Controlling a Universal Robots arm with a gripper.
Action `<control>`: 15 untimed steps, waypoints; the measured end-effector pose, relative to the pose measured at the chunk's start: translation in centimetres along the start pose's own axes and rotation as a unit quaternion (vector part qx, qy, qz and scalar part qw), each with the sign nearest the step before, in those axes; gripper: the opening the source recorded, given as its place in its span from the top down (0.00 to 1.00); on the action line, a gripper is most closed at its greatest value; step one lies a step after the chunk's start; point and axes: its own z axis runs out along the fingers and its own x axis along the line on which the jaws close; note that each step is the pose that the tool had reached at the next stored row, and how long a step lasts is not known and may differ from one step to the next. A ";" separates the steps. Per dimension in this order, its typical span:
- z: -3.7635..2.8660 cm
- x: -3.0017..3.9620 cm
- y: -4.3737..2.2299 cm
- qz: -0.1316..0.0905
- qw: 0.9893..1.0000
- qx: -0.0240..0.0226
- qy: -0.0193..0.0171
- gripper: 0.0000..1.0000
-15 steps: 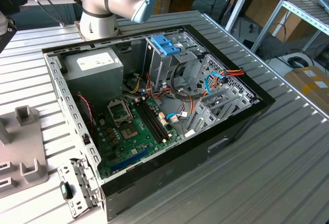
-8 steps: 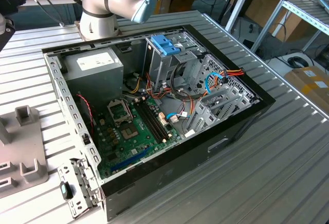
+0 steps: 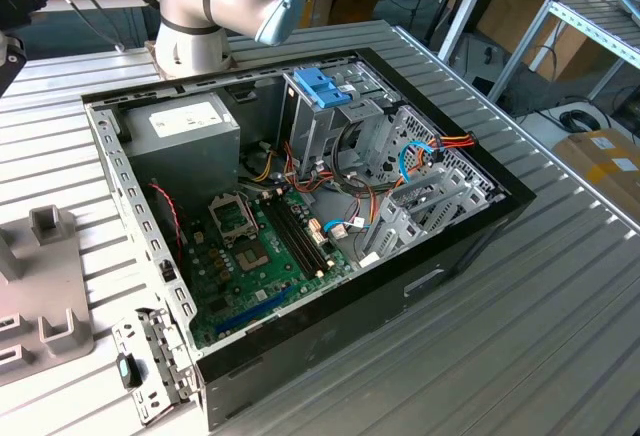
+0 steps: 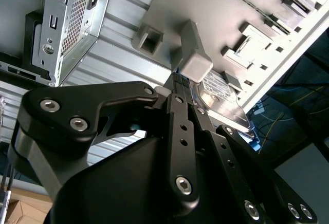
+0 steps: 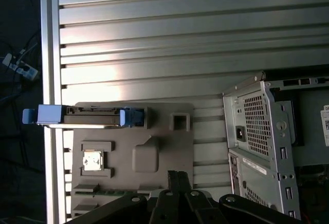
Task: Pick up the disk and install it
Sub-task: 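Reach for the disk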
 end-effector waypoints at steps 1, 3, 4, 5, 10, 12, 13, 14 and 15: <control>0.00 0.02 0.00 0.000 1.000 0.000 0.000 0.89; 0.00 0.07 0.00 0.000 1.000 0.000 0.000 0.89; 0.00 0.09 -0.01 0.000 1.000 0.000 0.000 0.89; 0.00 0.11 -0.01 0.000 1.000 0.000 0.000 0.89; 0.01 0.23 -0.02 0.000 1.000 0.000 0.000 0.89; 0.01 0.27 -0.02 0.000 1.000 0.000 0.000 0.89; 0.01 0.29 -0.02 0.000 1.000 0.000 0.000 0.89; 0.01 0.32 -0.03 0.000 1.000 0.000 0.000 0.89; 0.01 0.35 -0.03 0.000 1.000 0.000 0.000 0.89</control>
